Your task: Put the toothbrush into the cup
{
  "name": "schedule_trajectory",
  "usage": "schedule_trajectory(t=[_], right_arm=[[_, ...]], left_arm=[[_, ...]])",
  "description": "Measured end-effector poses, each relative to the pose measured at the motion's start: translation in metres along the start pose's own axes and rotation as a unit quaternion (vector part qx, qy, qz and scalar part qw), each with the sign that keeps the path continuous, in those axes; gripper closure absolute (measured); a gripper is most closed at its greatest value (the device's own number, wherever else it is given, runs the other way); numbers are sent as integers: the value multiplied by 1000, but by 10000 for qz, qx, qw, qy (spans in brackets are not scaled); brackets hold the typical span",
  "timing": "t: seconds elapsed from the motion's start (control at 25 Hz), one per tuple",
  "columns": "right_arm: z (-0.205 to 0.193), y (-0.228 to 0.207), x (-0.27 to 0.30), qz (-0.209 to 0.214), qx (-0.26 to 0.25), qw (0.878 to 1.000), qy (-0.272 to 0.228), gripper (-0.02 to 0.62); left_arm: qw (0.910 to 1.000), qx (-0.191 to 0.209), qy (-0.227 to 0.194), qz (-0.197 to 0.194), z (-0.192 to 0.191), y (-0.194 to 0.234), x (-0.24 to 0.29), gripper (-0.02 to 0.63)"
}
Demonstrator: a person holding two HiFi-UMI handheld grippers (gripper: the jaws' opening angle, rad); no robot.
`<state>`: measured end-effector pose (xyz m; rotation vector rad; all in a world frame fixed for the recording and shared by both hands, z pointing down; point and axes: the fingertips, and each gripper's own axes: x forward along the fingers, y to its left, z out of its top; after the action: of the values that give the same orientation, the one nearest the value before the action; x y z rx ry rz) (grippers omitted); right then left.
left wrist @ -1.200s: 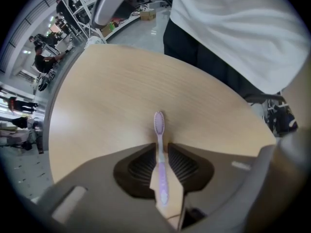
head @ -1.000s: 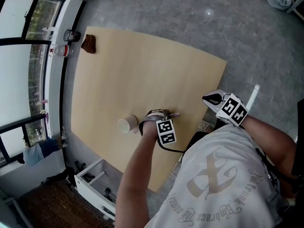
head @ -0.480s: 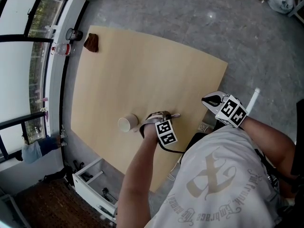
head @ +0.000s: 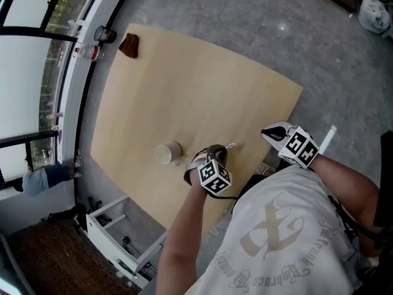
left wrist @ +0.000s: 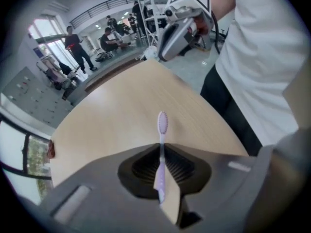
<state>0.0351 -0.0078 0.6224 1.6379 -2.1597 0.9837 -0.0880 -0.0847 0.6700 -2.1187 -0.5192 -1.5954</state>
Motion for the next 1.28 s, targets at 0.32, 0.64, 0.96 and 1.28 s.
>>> schedule_trajectory(t=[0.32, 0.64, 0.96, 1.28], right_arm=[[11, 12, 29, 228, -344, 9991, 58, 583], [33, 31, 51, 661, -772, 9946, 221, 583], [55, 47, 72, 1018, -1102, 9881, 347, 583], [56, 67, 74, 1160, -1056, 9869, 386, 583]], left_arm=[[9881, -1230, -688, 618, -15, 13, -22, 572], [9338, -3051, -1531, 1068, -38, 27, -56, 572], [8797, -4002, -2149, 1405, -39, 32, -94, 572], [8366, -4602, -2578, 1475, -42, 7, -120, 572]])
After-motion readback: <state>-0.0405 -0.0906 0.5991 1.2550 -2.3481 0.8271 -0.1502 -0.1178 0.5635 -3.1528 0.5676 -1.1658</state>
